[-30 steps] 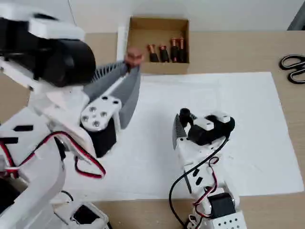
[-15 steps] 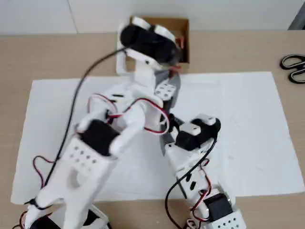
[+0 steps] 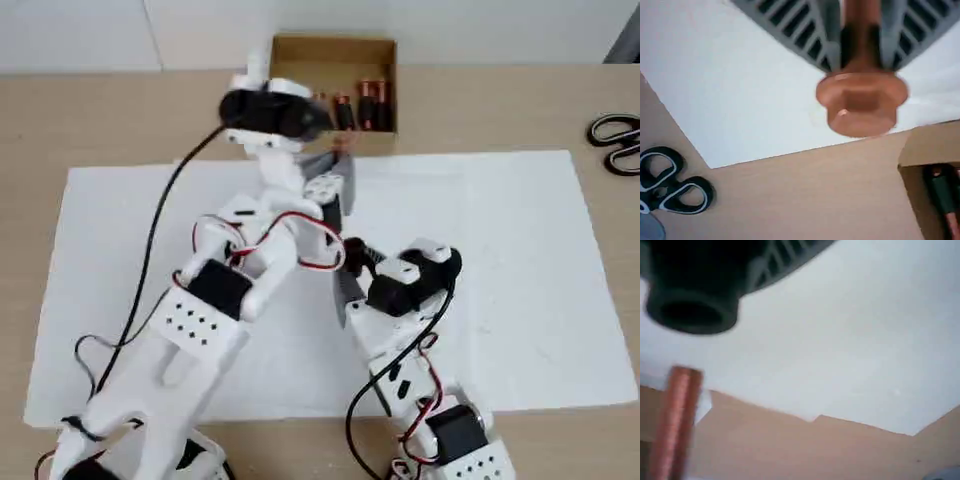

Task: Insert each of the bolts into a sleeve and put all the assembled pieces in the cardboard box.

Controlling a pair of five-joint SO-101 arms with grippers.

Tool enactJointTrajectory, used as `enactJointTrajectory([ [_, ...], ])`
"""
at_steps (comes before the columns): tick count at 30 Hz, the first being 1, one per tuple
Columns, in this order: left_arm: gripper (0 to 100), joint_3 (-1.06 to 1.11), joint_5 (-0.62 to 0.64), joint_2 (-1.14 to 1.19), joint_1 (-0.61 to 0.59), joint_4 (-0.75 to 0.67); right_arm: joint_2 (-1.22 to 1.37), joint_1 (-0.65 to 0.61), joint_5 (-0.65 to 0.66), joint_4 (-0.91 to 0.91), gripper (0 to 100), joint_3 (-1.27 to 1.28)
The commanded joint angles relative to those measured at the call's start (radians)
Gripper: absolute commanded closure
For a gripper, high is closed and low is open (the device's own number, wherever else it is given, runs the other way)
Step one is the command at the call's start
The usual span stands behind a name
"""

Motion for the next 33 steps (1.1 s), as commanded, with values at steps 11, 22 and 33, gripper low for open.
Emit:
enactJointTrajectory([
  [11,99,0.24,-0.009,-0.328,0.061,-0.124,-0.015,0.002,-0.008,-0.016,99.5,0.031],
  [22,99,0.529,-0.011,-0.482,0.061,-0.473,-0.015,-0.001,-0.008,-0.016,99.5,0.031],
  [33,99,0.549,-0.094,-0.502,0.133,-0.486,-0.015,-0.004,-0.008,-0.016,99.5,0.029],
])
